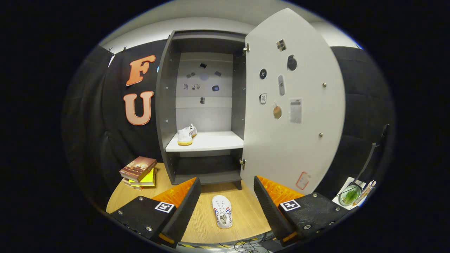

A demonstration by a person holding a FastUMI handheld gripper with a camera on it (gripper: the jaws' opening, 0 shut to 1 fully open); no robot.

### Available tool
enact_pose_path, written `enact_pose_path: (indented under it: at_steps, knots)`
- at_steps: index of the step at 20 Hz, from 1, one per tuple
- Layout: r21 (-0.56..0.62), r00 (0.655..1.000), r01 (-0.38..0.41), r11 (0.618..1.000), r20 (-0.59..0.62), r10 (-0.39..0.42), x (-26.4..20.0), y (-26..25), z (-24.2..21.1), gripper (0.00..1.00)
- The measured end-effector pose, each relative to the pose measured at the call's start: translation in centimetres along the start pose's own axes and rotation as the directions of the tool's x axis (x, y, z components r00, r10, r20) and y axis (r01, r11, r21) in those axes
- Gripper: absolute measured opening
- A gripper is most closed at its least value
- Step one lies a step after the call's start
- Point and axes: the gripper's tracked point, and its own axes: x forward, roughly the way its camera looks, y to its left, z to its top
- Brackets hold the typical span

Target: Open the shoe cabinet door, grab the shoes and put them into the shoe cabinet, then close the shoe cabinet door.

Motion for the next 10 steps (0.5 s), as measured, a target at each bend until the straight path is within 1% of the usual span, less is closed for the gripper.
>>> enact_pose_path:
  at_steps: [4, 6, 8, 10]
  knots:
    - [-0.042, 0.998, -0.031, 0.999, -0.064, 0.028, 5.9, 2.4, -7.2, 0.94]
    - [-0.052, 0.992, -0.034, 0.998, -0.119, 0.028, 8.6, 3.0, -11.6, 0.94]
    - [-0.085, 0.983, -0.046, 0.995, -0.184, 0.030, 10.8, 3.8, -15.8, 0.94]
    - [-0.112, 0.959, -0.070, 0.991, -0.281, 0.036, 12.6, 4.6, -20.4, 0.93]
